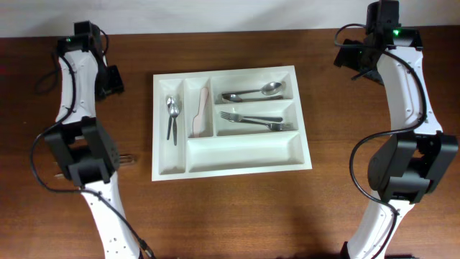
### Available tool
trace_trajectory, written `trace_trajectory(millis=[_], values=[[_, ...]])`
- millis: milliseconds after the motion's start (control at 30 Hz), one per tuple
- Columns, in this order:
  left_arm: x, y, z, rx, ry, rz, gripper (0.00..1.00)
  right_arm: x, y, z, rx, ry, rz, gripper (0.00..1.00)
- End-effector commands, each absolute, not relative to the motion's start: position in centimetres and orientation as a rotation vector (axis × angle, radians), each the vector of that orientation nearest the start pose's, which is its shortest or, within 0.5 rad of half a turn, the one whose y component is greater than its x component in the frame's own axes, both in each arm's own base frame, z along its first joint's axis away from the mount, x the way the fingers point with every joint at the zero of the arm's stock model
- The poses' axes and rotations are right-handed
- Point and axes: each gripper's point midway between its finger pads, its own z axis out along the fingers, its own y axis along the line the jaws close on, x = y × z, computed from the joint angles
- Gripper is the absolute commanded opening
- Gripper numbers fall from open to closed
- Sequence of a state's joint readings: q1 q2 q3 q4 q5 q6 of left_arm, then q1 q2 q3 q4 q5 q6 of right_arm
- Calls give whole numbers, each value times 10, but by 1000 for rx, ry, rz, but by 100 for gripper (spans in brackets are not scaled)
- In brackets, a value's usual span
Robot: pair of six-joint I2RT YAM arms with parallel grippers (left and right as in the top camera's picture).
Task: Pack container
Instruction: 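Lower the left gripper onto the metal tongs and grasp them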
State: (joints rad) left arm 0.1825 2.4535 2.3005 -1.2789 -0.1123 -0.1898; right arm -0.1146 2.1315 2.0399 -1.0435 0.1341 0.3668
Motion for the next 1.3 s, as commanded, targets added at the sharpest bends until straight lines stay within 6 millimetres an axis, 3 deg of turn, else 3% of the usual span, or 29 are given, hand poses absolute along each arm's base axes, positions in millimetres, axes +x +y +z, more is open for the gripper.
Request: trace_trajectory(millis=[0,200,300,467,567,700,1000,1267], values=[[482,119,110,-725,2794,218,52,507,-82,147,697,2608,-114,99],[430,142,131,-1165,2573,432,53,507,-82,147,697,2608,-114,99],[407,145,127,-1321,2500,481,49,507,-82,147,697,2608,-114,99],[356,135,81,-1763,2332,538,47,507,-82,147,697,2608,-114,99],[321,129,53,-2012,2188,614,52,507,-82,147,697,2608,-114,99],[292,123,33,-2149,2105,691,56,507,-82,147,697,2608,-114,99],[287,120,15,-2153,2105,671,57,507,-82,147,697,2608,-114,99],[313,124,-5,-2026,2136,533,57,507,-82,147,697,2608,-114,99]])
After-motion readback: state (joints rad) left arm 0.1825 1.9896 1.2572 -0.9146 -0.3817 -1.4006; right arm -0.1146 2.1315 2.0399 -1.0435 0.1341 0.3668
